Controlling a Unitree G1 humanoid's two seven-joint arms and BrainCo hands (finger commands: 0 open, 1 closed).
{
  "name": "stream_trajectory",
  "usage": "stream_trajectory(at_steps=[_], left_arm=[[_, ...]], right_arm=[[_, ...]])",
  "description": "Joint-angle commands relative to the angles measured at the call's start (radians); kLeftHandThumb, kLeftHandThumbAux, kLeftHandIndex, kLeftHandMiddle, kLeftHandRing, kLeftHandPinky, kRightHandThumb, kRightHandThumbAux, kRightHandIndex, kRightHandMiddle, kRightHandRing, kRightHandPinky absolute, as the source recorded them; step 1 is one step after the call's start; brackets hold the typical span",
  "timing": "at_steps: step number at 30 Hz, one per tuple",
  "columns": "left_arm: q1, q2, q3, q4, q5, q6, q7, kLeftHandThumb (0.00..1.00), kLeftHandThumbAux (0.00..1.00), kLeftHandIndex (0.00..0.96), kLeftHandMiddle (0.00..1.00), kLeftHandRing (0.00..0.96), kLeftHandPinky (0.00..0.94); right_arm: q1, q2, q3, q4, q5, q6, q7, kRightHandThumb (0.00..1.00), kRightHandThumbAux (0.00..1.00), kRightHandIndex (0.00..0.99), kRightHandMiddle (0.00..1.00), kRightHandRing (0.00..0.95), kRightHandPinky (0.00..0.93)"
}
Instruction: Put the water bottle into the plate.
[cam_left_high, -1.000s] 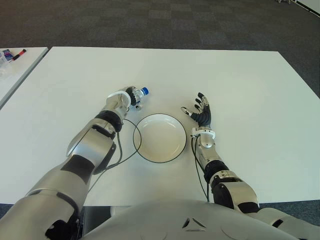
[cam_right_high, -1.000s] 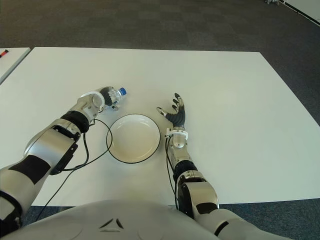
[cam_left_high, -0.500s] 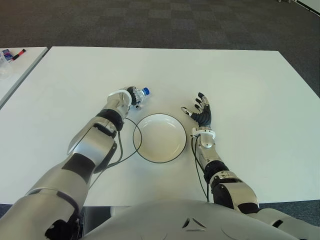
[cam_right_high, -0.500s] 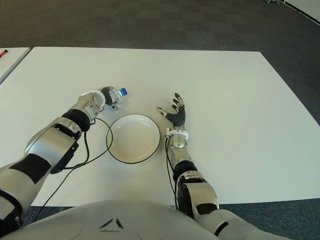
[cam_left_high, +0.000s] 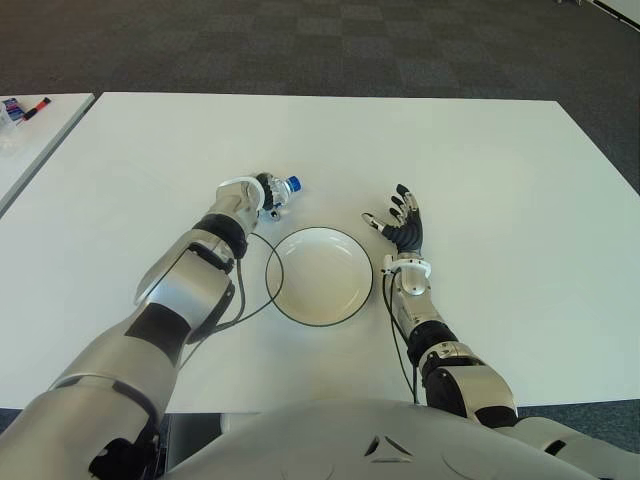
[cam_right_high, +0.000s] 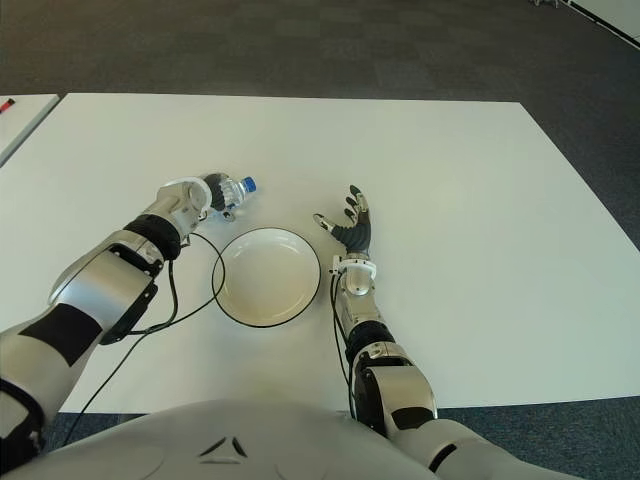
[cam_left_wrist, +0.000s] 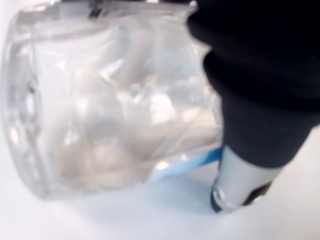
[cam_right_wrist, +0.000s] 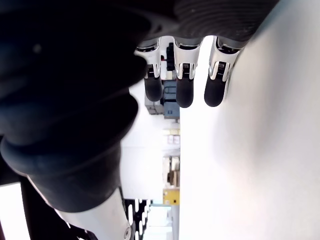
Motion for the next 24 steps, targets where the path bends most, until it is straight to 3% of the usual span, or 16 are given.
stream_trajectory(at_steps=[1, 2, 6, 11, 24], left_arm=[[0.079, -0.011, -0.032, 0.043, 0.015, -0.010, -0.056, 0.193, 0.832, 0.033, 0.010, 0.023, 0.140], [0.081, -0.008, -0.038, 0.041, 0.020, -0.021, -0.052, 0.377, 0.787, 0.172, 0.064, 0.084, 0.196], [0.098, 0.012, -0.073, 0.034, 0.055, -0.088, -0.005, 0.644, 0.720, 0.375, 0.200, 0.221, 0.323], [0.101, 0.014, -0.084, 0.038, 0.068, -0.108, 0.029, 0.709, 0.702, 0.425, 0.266, 0.289, 0.368], [0.101, 0.007, -0.072, 0.051, 0.068, -0.104, 0.043, 0.726, 0.697, 0.433, 0.369, 0.385, 0.407]], right_arm=[[0.032, 0.015, -0.016, 0.011, 0.031, 0.033, 0.014, 0.000, 0.946, 0.119, 0.106, 0.109, 0.157], [0.032, 0.016, -0.018, 0.010, 0.035, 0.033, 0.016, 0.000, 0.948, 0.118, 0.105, 0.108, 0.157], [0.033, 0.022, -0.026, 0.003, 0.047, 0.033, 0.027, 0.000, 0.946, 0.115, 0.101, 0.104, 0.156], [0.034, 0.024, -0.032, 0.000, 0.050, 0.033, 0.029, 0.000, 0.940, 0.113, 0.100, 0.103, 0.157], [0.033, 0.028, -0.038, -0.003, 0.050, 0.026, 0.020, 0.000, 0.935, 0.111, 0.102, 0.105, 0.162]])
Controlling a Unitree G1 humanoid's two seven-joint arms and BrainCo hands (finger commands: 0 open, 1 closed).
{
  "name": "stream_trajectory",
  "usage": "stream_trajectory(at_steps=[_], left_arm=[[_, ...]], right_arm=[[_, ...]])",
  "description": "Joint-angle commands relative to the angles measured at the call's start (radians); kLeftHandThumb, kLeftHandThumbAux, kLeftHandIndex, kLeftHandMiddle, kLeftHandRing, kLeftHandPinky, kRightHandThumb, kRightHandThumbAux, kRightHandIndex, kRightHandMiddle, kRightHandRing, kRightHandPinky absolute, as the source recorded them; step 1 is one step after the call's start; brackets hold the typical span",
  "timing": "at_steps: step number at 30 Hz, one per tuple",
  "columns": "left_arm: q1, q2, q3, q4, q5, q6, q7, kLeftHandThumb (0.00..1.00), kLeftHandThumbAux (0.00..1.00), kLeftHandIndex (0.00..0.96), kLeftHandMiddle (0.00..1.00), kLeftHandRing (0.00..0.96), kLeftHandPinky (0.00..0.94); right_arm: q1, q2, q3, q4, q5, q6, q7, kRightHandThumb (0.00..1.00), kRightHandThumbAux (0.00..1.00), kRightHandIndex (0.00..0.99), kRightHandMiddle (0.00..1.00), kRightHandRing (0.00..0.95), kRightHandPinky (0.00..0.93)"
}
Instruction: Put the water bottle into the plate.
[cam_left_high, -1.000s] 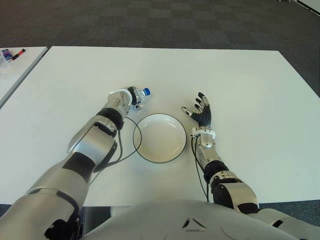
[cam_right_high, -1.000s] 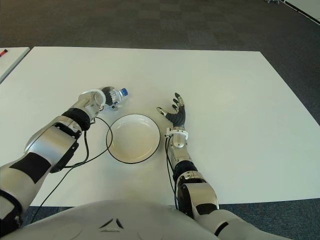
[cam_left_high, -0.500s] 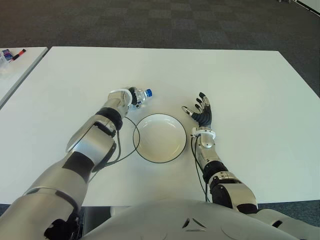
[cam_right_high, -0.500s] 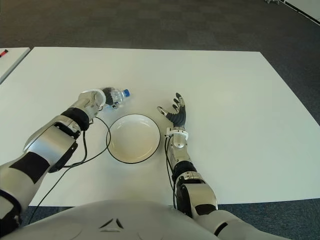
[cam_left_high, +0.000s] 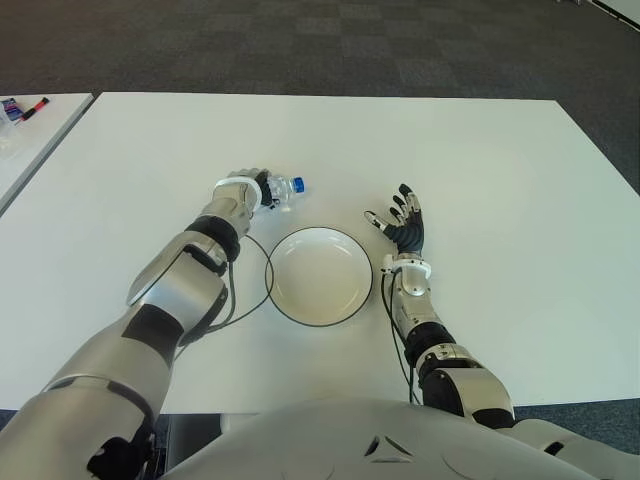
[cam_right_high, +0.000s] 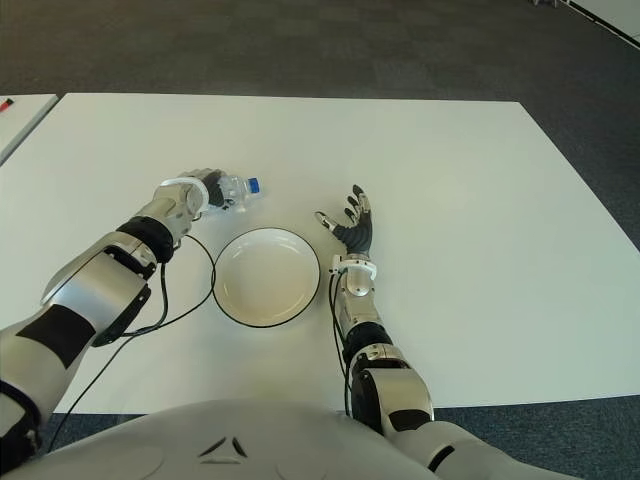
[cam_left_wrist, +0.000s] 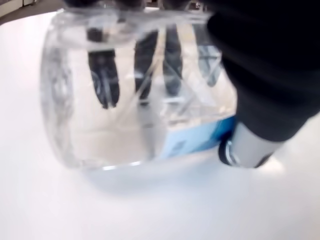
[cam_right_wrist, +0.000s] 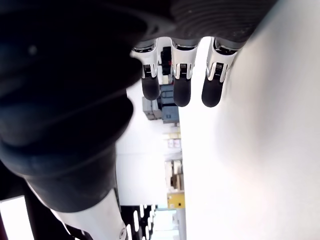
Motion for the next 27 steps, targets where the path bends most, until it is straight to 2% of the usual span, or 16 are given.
stream_trajectory(at_steps=[1, 4, 8, 12, 21, 27], left_arm=[[0.084, -0.028, -0.010, 0.052, -0.004, 0.002, -0.037, 0.726, 0.697, 0.433, 0.379, 0.396, 0.418], [0.087, -0.030, -0.005, 0.054, -0.007, 0.003, -0.028, 0.785, 0.681, 0.438, 0.425, 0.418, 0.442], [0.092, -0.031, 0.003, 0.057, -0.013, 0.000, -0.015, 0.834, 0.670, 0.472, 0.430, 0.459, 0.475], [0.098, -0.029, 0.013, 0.059, -0.020, -0.010, 0.001, 0.844, 0.666, 0.453, 0.453, 0.530, 0.528], [0.108, -0.026, 0.021, 0.063, -0.024, -0.034, 0.028, 0.847, 0.666, 0.437, 0.470, 0.578, 0.550], [0.109, -0.026, 0.024, 0.064, -0.022, -0.041, 0.050, 0.847, 0.666, 0.408, 0.524, 0.634, 0.643]], right_arm=[[0.023, 0.007, -0.009, 0.018, 0.011, 0.026, -0.006, 0.000, 0.934, 0.112, 0.103, 0.106, 0.164], [0.023, 0.007, -0.009, 0.017, 0.009, 0.026, -0.011, 0.000, 0.931, 0.112, 0.104, 0.107, 0.166], [0.023, 0.006, -0.007, 0.015, 0.006, 0.027, -0.013, 0.000, 0.924, 0.112, 0.104, 0.108, 0.167], [0.024, 0.005, -0.007, 0.014, 0.007, 0.028, -0.011, 0.000, 0.917, 0.112, 0.103, 0.107, 0.166], [0.024, 0.006, -0.007, 0.010, 0.008, 0.032, -0.012, 0.000, 0.910, 0.108, 0.100, 0.106, 0.165], [0.026, 0.007, -0.007, 0.007, 0.008, 0.034, -0.013, 0.000, 0.904, 0.106, 0.098, 0.105, 0.164]])
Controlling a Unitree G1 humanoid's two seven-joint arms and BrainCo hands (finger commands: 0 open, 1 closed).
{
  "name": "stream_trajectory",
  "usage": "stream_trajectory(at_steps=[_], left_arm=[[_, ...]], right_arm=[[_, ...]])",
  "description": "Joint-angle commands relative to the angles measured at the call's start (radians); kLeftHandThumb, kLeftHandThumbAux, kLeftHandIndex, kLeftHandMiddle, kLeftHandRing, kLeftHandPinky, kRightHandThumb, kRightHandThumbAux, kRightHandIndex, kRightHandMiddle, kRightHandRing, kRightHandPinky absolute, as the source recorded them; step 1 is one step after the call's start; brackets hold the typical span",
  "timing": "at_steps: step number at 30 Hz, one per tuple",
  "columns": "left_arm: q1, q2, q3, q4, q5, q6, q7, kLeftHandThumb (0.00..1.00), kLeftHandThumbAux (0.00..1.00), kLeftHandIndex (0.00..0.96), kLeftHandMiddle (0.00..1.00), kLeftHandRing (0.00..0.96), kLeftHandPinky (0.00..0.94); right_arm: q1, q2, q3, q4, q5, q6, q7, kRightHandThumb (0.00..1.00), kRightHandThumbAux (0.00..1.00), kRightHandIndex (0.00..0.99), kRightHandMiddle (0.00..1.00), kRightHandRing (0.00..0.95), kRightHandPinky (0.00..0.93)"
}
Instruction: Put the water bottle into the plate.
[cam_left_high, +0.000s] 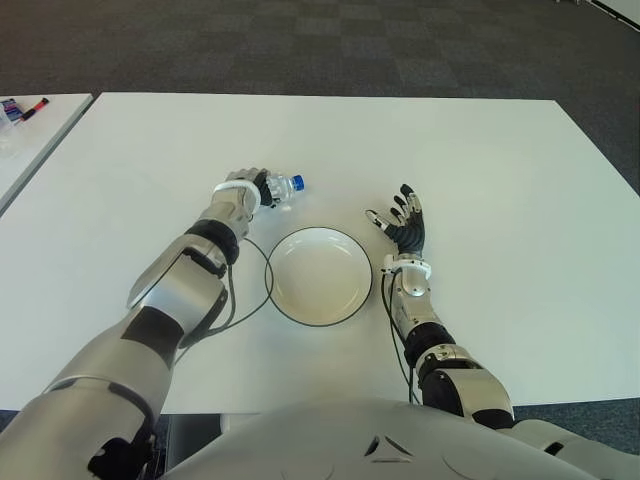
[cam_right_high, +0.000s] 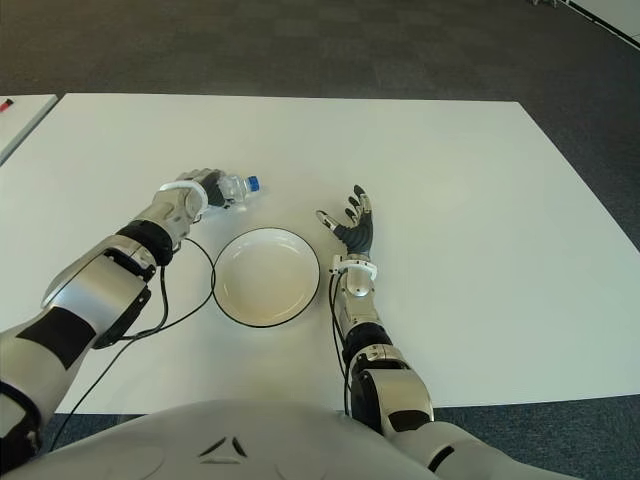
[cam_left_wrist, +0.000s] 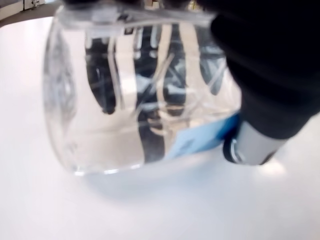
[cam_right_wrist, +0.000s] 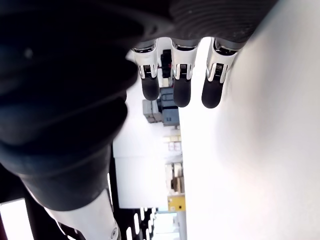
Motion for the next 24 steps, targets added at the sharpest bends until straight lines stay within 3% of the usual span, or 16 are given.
stream_trajectory(at_steps=[1, 13, 17, 24], left_arm=[[0.089, -0.024, -0.001, 0.045, -0.011, -0.008, -0.013, 0.847, 0.666, 0.407, 0.529, 0.639, 0.647], [0.102, -0.043, 0.024, 0.022, -0.015, -0.016, 0.141, 0.856, 0.663, 0.415, 0.576, 0.740, 0.753], [0.117, -0.048, 0.053, -0.099, -0.035, 0.050, 0.166, 0.855, 0.664, 0.411, 0.551, 0.771, 0.786], [0.208, -0.037, 0.115, -0.390, -0.062, 0.198, 0.162, 0.852, 0.668, 0.401, 0.536, 0.825, 0.851]], right_arm=[[0.022, 0.006, -0.005, 0.011, 0.008, 0.034, -0.006, 0.000, 0.904, 0.106, 0.098, 0.104, 0.164], [0.029, 0.010, -0.001, -0.005, 0.005, 0.043, -0.011, 0.000, 0.896, 0.105, 0.095, 0.100, 0.159], [0.030, 0.011, -0.001, -0.012, 0.005, 0.049, -0.013, 0.000, 0.892, 0.107, 0.095, 0.100, 0.160], [0.029, 0.015, -0.002, -0.011, 0.006, 0.049, -0.016, 0.000, 0.892, 0.110, 0.097, 0.102, 0.159]])
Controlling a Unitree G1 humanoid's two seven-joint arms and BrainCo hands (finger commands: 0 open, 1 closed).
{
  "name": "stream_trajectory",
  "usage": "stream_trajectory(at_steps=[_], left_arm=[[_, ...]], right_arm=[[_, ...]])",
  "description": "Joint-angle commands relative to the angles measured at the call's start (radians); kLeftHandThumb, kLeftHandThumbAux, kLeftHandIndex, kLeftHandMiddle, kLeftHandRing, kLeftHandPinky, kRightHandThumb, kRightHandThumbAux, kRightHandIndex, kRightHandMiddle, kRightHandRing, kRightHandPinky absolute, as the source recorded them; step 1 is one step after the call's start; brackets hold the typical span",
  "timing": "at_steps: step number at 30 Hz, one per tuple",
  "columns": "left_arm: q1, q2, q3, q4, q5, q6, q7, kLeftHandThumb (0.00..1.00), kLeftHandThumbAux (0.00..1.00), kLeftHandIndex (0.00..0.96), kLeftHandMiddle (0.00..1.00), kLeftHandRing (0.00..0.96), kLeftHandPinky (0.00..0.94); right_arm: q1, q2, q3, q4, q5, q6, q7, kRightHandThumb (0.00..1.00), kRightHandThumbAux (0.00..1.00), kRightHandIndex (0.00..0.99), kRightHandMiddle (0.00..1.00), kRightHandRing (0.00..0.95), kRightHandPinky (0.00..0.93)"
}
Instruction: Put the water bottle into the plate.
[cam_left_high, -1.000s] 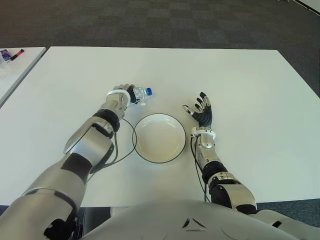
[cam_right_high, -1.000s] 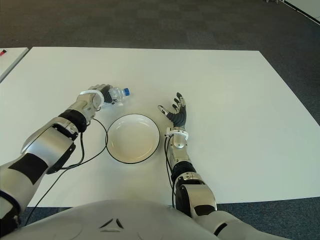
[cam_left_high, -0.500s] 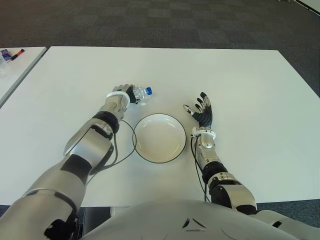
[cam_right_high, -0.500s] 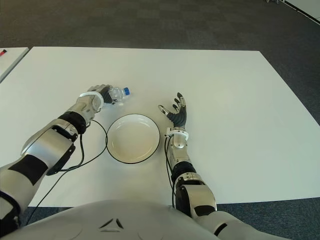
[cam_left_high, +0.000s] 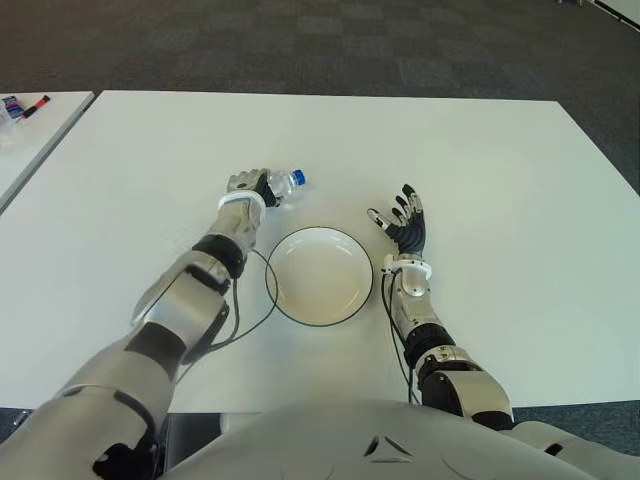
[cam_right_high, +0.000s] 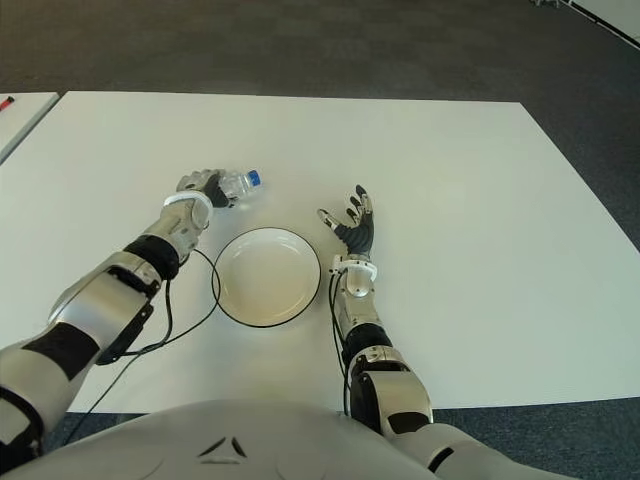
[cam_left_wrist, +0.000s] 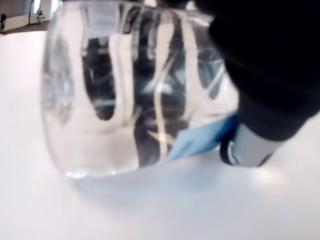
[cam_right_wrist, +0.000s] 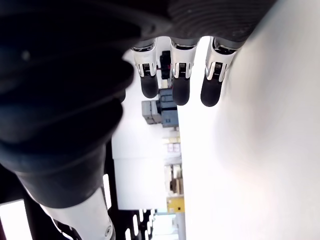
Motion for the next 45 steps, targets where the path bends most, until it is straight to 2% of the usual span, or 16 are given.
stream_trajectory(at_steps=[1, 5, 8, 11, 13, 16, 21, 28, 32, 40, 45], left_arm=[[0.089, -0.006, 0.044, -0.171, -0.033, 0.077, -0.015, 0.852, 0.669, 0.400, 0.536, 0.834, 0.856], [0.154, 0.024, 0.068, -0.371, -0.022, 0.142, -0.036, 0.853, 0.668, 0.400, 0.538, 0.851, 0.863], [0.211, 0.057, 0.085, -0.568, 0.006, 0.193, -0.064, 0.853, 0.668, 0.401, 0.539, 0.857, 0.857], [0.259, 0.085, 0.103, -0.755, 0.041, 0.225, -0.076, 0.854, 0.668, 0.401, 0.536, 0.856, 0.820], [0.271, 0.091, 0.106, -0.800, 0.050, 0.237, -0.082, 0.855, 0.668, 0.401, 0.534, 0.854, 0.801], [0.297, 0.104, 0.111, -0.979, 0.091, 0.296, -0.130, 0.855, 0.668, 0.401, 0.532, 0.853, 0.780], [0.328, 0.112, 0.105, -1.227, 0.190, 0.389, -0.186, 0.855, 0.667, 0.403, 0.530, 0.853, 0.802], [0.356, 0.102, 0.099, -1.339, 0.272, 0.431, -0.178, 0.858, 0.665, 0.409, 0.538, 0.865, 0.852], [0.399, 0.063, 0.070, -1.488, 0.376, 0.473, -0.195, 0.859, 0.663, 0.411, 0.544, 0.869, 0.856], [0.447, -0.007, 0.049, -1.589, 0.486, 0.493, -0.223, 0.860, 0.661, 0.414, 0.550, 0.871, 0.864], [0.477, -0.034, 0.052, -1.635, 0.564, 0.462, -0.263, 0.860, 0.661, 0.415, 0.551, 0.872, 0.862]], right_arm=[[0.020, 0.013, -0.003, 0.018, 0.006, 0.028, -0.007, 0.000, 0.891, 0.110, 0.097, 0.102, 0.158], [0.020, 0.015, -0.001, 0.020, 0.000, 0.024, -0.019, 0.000, 0.884, 0.111, 0.093, 0.099, 0.147], [0.021, 0.016, 0.003, 0.015, -0.005, 0.031, -0.026, 0.000, 0.878, 0.111, 0.091, 0.097, 0.141], [0.024, 0.021, 0.005, 0.006, -0.008, 0.040, -0.033, 0.002, 0.877, 0.113, 0.090, 0.094, 0.139], [0.025, 0.022, 0.006, 0.004, -0.009, 0.042, -0.036, 0.004, 0.875, 0.114, 0.089, 0.093, 0.136], [0.026, 0.023, 0.007, 0.003, -0.010, 0.044, -0.038, 0.006, 0.875, 0.114, 0.089, 0.092, 0.135], [0.023, 0.024, 0.009, 0.008, -0.013, 0.047, -0.043, 0.007, 0.876, 0.115, 0.088, 0.090, 0.132], [0.019, 0.026, 0.009, 0.018, -0.011, 0.047, -0.043, 0.001, 0.872, 0.113, 0.083, 0.086, 0.128], [0.016, 0.026, 0.007, 0.024, -0.005, 0.046, -0.037, 0.000, 0.869, 0.112, 0.081, 0.085, 0.129], [0.010, 0.026, 0.008, 0.039, -0.006, 0.042, -0.037, 0.002, 0.868, 0.111, 0.080, 0.085, 0.131], [0.006, 0.027, 0.007, 0.048, -0.005, 0.035, -0.038, 0.005, 0.874, 0.112, 0.083, 0.088, 0.134]])
